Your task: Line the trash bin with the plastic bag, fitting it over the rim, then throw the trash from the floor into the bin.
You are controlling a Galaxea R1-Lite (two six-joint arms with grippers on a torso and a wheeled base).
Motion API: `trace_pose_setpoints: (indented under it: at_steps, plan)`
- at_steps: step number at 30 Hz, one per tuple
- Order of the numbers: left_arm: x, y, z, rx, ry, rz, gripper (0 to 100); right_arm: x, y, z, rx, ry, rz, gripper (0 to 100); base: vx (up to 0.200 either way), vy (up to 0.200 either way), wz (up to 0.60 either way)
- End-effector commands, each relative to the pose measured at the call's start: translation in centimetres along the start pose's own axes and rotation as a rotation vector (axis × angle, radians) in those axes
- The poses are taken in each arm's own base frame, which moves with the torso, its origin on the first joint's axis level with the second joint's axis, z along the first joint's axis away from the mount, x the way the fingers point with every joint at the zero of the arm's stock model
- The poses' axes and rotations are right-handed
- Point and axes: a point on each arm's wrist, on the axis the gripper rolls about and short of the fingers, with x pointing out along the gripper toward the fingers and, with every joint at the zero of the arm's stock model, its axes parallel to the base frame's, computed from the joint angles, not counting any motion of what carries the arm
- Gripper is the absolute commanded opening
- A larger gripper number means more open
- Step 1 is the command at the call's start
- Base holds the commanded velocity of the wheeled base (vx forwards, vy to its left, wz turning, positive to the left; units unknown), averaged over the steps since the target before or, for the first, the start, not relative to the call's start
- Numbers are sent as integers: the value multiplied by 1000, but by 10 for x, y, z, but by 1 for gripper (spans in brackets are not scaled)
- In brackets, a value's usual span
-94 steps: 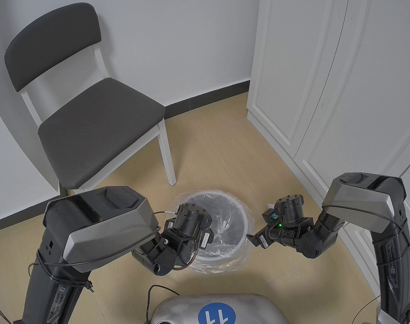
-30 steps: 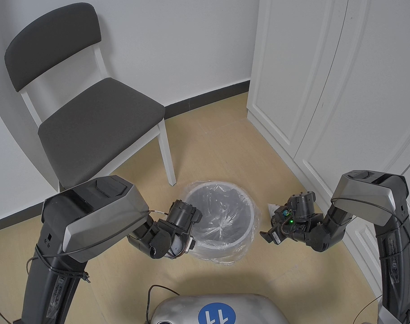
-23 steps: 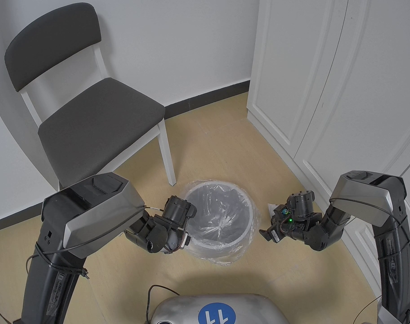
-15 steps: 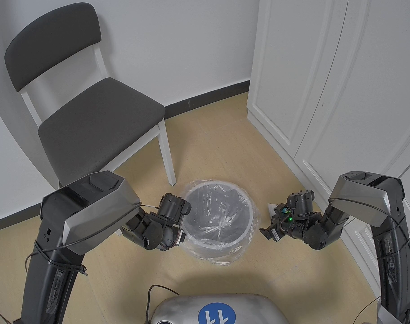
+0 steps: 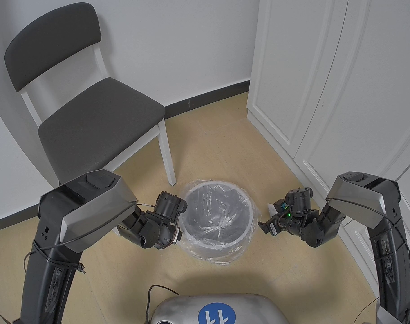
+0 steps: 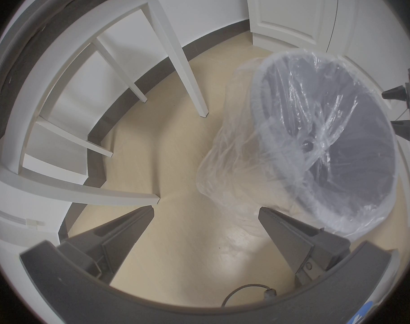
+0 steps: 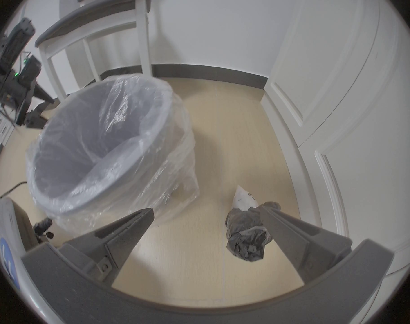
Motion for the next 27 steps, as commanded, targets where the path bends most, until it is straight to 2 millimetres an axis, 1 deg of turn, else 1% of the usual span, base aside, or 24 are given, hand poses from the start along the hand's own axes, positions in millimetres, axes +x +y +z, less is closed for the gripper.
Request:
trace_pose_setpoints:
  at_steps: [1, 6, 10, 11, 12, 13, 17, 20, 23, 27]
  plan:
    - [-14, 1, 5, -23, -26, -10, 100, 11, 1, 2, 37, -24, -3, 100, 0, 0, 0]
    - [-32, 2, 5, -37, -70, -24, 100, 26, 0, 14, 110, -43, 4, 100, 0, 0, 0]
    - [-42, 4, 10, -54, -116, -34, 100, 35, -3, 22, 111, -28, 8, 100, 0, 0, 0]
    - [-49, 4, 11, -60, -134, -40, 100, 40, -5, 27, 113, -35, 3, 100, 0, 0, 0]
    - [-49, 3, 10, -59, -134, -42, 100, 41, -5, 26, 113, -34, 4, 100, 0, 0, 0]
    - [-54, 3, 11, -64, -149, -48, 100, 47, -7, 27, 114, -25, 3, 100, 0, 0, 0]
    - [-64, 2, 8, -64, -178, -62, 100, 62, -14, 20, 125, 16, 1, 100, 0, 0, 0]
    - [-71, 1, 7, -63, -202, -76, 100, 67, -18, 21, 156, 8, 78, 100, 0, 0, 0]
    - [-74, -2, 7, -59, -211, -83, 100, 70, -23, 21, 179, -14, 162, 100, 0, 0, 0]
    - [-78, -8, 7, -53, -220, -96, 100, 79, -26, 18, 187, -33, 209, 100, 0, 0, 0]
